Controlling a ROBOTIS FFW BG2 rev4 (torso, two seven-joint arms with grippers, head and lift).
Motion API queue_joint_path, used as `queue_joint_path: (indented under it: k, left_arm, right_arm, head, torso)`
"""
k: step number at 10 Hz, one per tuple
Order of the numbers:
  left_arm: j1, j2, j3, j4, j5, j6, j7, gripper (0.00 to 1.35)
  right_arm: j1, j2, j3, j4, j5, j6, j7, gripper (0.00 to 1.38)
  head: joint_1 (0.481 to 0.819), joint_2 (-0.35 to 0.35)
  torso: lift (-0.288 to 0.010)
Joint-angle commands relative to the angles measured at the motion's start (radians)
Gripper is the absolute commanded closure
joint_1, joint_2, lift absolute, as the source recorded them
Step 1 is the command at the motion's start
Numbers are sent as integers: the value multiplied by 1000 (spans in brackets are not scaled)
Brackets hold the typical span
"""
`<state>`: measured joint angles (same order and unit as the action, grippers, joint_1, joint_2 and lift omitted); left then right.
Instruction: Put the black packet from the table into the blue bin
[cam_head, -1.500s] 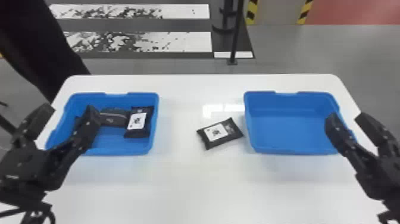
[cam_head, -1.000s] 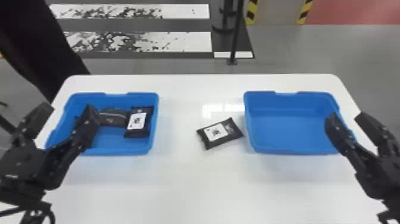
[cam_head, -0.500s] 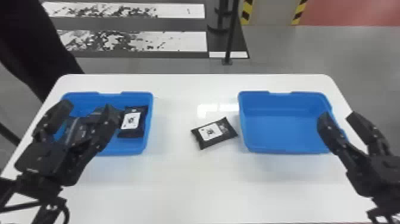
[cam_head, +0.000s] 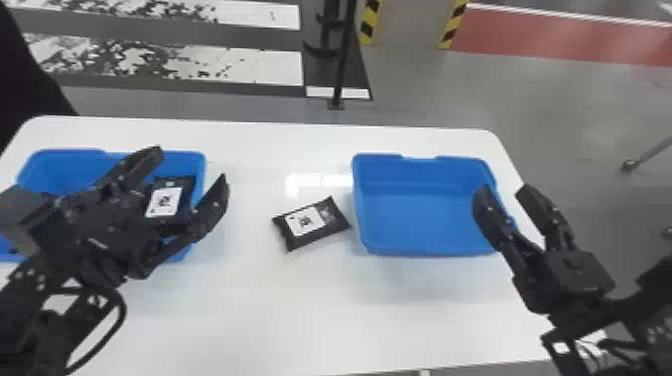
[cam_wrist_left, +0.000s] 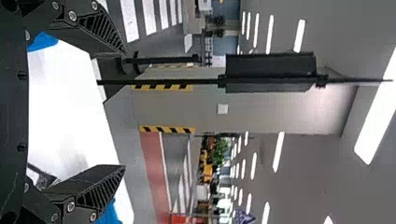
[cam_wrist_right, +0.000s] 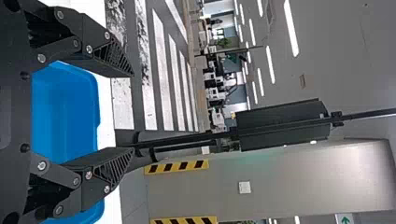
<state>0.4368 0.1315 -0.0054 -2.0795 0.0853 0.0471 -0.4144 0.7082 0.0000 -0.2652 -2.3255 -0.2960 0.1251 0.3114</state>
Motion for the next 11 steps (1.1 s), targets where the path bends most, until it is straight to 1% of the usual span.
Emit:
queue_joint_path:
  k: [1, 3, 4, 6, 7, 8, 9, 11]
  left_arm:
    - [-98, -4, -54, 100, -99, 4, -35, 185]
    - [-204, -12, -108, 220, -189, 29, -100, 186]
    - [-267, -12, -148, 287, -231, 56, -138, 186]
    - [-363, -7, -246, 417, -213, 117, -165, 185]
    - [-402, -9, -282, 471, -187, 164, -173, 185]
    - [-442, -12, -312, 522, -171, 218, -181, 183]
    - [-476, -21, -326, 576, -157, 245, -192, 185]
    - [-525, -36, -342, 638, -145, 301, -193, 180]
  right_arm:
    - [-11, 1, 2, 7, 3, 0, 2, 502]
    - [-19, 1, 6, 12, 7, 0, 2, 502]
    - [-19, 1, 8, 15, 7, 0, 2, 502]
    - [-21, 1, 12, 22, 7, 0, 2, 502]
    - [-26, 1, 14, 25, 7, 0, 2, 502]
    - [-26, 1, 16, 27, 7, 0, 2, 502]
    - [-31, 1, 20, 32, 7, 0, 2, 502]
    - [-33, 1, 22, 34, 7, 0, 2, 502]
  head:
    - [695, -172]
    - [695, -220]
    - [695, -231]
    - [695, -274]
    - [695, -299]
    - [695, -310]
    - [695, -327]
    - [695, -343]
  torso:
    - [-110]
    - [-110]
    - [-110]
    - [-110]
    - [-110]
    - [-110]
    - [-110]
    - [-110]
